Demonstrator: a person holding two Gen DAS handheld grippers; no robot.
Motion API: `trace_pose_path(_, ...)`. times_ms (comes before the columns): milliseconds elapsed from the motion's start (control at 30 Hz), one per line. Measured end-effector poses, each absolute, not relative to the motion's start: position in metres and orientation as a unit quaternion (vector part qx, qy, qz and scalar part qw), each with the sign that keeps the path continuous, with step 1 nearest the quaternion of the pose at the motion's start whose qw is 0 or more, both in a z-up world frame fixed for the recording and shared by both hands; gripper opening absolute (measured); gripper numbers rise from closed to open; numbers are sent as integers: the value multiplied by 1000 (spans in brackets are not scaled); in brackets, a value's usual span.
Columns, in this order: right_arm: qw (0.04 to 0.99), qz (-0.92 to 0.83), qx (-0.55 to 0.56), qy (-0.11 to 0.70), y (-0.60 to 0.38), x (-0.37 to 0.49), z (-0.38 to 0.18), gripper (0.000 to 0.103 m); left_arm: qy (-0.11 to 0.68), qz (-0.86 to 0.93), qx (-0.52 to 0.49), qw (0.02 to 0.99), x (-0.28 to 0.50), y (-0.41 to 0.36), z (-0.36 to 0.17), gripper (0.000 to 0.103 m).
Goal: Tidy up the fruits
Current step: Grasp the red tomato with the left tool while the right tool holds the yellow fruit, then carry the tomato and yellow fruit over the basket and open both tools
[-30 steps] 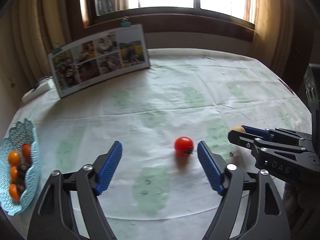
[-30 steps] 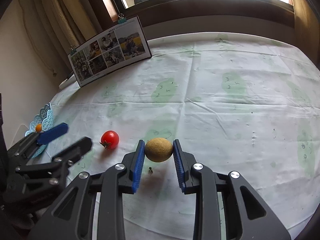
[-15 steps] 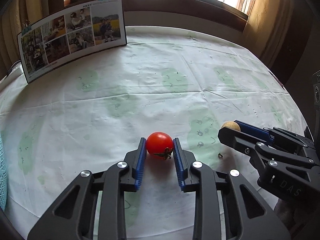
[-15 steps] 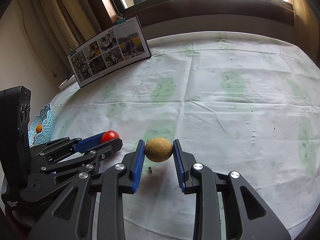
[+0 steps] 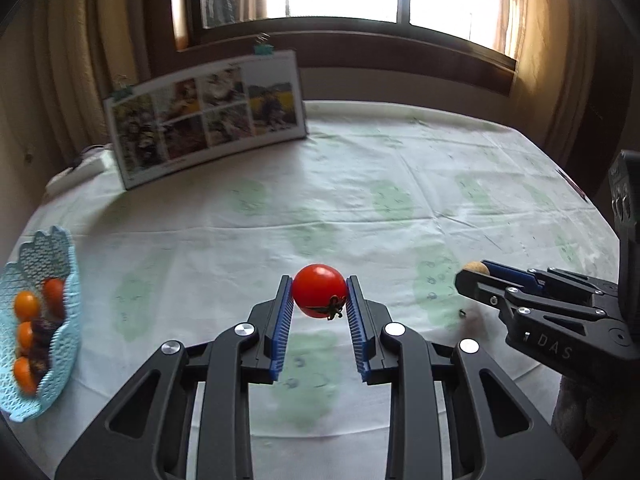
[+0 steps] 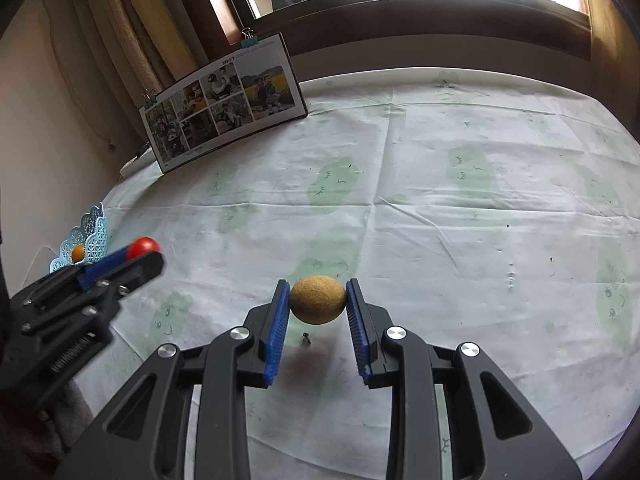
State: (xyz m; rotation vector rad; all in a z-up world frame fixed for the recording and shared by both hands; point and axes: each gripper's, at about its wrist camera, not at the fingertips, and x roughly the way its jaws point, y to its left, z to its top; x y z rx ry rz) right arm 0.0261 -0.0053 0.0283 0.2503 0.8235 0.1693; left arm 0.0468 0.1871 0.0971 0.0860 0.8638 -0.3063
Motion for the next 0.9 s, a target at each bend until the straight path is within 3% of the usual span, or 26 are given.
trace_pose_path(500,908,90,103,395,20,24,38,29,365,27,16,931,30,311,124,28)
trace_pose_path(900,911,130,72,385,77,29,57,29,366,63,-14,929,21,361,116,29)
